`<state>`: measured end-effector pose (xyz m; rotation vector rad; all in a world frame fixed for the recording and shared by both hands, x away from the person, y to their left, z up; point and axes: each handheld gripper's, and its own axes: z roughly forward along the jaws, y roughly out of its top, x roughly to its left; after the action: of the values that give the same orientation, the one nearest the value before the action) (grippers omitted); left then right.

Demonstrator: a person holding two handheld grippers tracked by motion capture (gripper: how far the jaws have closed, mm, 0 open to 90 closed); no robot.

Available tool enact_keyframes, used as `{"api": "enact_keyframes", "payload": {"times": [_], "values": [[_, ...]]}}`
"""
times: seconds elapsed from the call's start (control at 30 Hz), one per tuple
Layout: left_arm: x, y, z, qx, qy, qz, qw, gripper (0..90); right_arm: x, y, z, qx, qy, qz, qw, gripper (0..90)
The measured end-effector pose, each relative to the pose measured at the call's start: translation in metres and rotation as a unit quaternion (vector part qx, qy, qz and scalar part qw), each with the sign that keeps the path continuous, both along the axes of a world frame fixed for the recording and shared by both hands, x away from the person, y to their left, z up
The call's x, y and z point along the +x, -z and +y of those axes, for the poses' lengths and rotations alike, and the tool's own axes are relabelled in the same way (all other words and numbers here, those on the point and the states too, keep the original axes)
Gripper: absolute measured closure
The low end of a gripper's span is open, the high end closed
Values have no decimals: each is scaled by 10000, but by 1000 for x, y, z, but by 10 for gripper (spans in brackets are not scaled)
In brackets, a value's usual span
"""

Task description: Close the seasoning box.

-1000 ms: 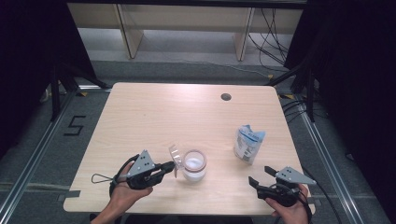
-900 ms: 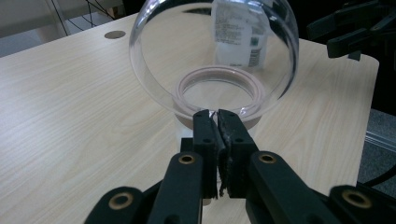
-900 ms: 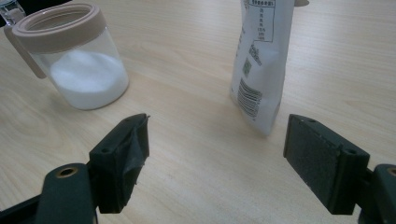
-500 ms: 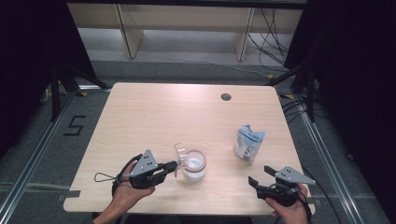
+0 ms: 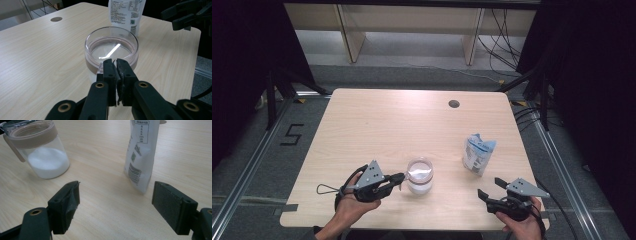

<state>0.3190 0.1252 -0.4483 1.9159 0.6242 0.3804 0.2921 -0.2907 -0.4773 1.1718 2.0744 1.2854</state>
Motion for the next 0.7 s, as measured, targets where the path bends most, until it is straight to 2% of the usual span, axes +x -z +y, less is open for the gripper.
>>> {"api": "enact_keyframes", "payload": {"times": [0.07, 0.1, 0.13, 0.23, 0.3, 0.4, 0.47, 0.5, 0.53, 0.7], "values": [[0, 0, 0, -10, -7, 5, 10000, 848, 0, 0, 1, 15, 23, -16, 10000, 233], [0, 0, 1, -17, -3, 3, 10000, 844, -2, 0, 3, 149, 72, 149, 9998, 233], [0, 0, 1, -17, -3, 3, 10000, 836, -2, 0, 3, 165, 74, 174, 9997, 233], [0, 0, 2, -42, -14, 23, 10000, 819, -2, 1, 4, 236, 67, 143, 9996, 233], [0, 1, 3, -56, 32, 60, 10000, 787, -2, -1, 2, 118, 39, 161, 9998, 233], [-1, 0, 4, -54, -11, 83, 10000, 752, -2, -1, 2, 124, 40, 170, 9998, 233], [-2, 0, 4, -102, 20, 129, 9999, 659, 0, 0, 2, 95, -30, 101, 9999, 233], [-2, 0, 5, -118, 29, 179, 9998, 659, 0, 0, 2, 56, -23, 95, 9999, 233], [-2, 1, 4, -248, 55, 226, 9994, 635, 0, 0, 1, -20, -36, 33, 10000, 233], [-3, 1, 6, -221, -47, 399, 9989, 471, 0, 0, 1, -19, -38, 39, 10000, 232]]}}
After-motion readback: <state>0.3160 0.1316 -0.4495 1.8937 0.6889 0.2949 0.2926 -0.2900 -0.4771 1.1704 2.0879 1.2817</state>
